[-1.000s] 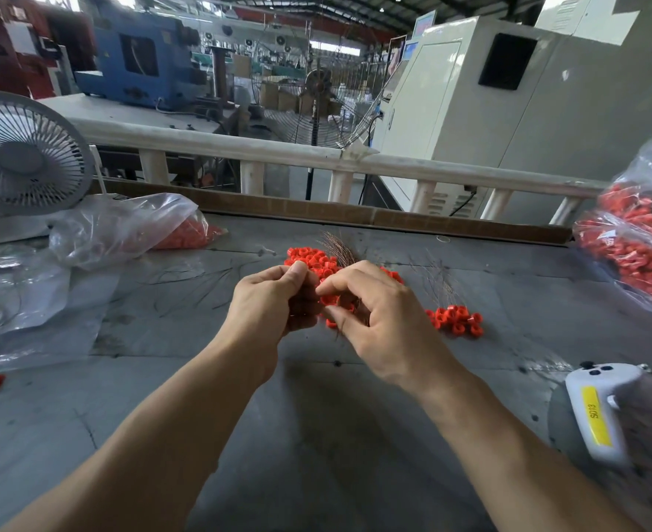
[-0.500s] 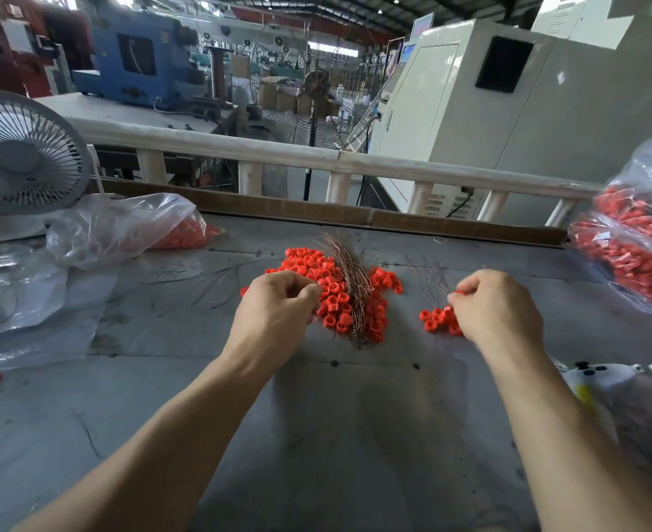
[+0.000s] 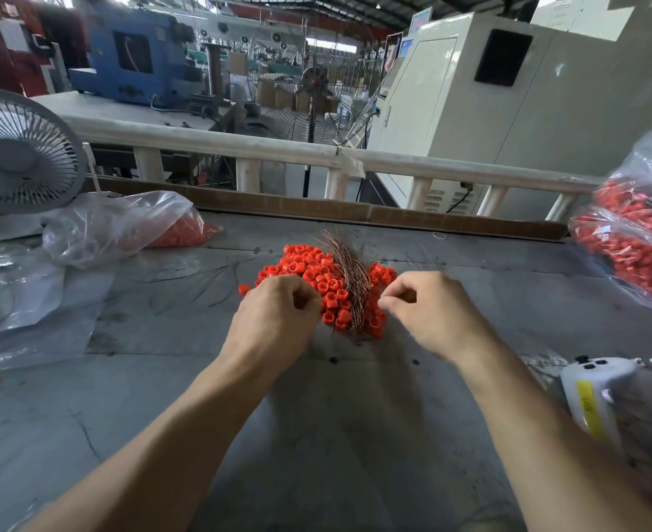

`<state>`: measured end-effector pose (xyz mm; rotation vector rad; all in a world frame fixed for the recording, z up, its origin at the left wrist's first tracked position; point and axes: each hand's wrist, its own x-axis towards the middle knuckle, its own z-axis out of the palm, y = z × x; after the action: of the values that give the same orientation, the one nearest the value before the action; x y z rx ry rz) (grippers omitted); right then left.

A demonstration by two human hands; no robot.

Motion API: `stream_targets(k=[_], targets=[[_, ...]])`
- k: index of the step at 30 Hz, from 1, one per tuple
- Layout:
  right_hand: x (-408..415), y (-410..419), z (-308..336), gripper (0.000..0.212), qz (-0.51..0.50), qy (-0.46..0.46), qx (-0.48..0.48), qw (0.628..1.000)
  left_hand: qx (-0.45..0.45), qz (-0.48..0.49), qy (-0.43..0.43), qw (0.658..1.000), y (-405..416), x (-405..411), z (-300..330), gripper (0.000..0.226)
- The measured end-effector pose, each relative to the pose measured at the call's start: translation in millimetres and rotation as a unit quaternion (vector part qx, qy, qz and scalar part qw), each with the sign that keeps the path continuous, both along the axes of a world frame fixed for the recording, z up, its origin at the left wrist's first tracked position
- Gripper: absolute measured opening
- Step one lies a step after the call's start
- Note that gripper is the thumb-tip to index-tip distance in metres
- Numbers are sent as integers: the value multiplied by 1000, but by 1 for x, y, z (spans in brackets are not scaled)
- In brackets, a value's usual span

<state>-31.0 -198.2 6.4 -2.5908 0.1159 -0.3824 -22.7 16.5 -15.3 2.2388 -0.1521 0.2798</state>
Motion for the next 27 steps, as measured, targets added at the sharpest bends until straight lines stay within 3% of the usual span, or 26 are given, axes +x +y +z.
stream_targets(k=[5, 12, 18, 27], targets=[[-4, 1, 1, 38, -47, 119, -8, 992, 7, -14, 6, 1000, -2, 1, -1, 13], [-3, 9, -3, 27, -46, 139, 14, 989, -1, -15, 0, 1000, -3, -1, 0, 14], [-3, 11, -2, 20, -66, 90, 1, 994, -4, -14, -16, 1000, -3, -2, 1, 20], [-13, 21, 14, 16, -114, -129, 4, 985, -39, -38, -33, 998, -5, -6, 8, 21]])
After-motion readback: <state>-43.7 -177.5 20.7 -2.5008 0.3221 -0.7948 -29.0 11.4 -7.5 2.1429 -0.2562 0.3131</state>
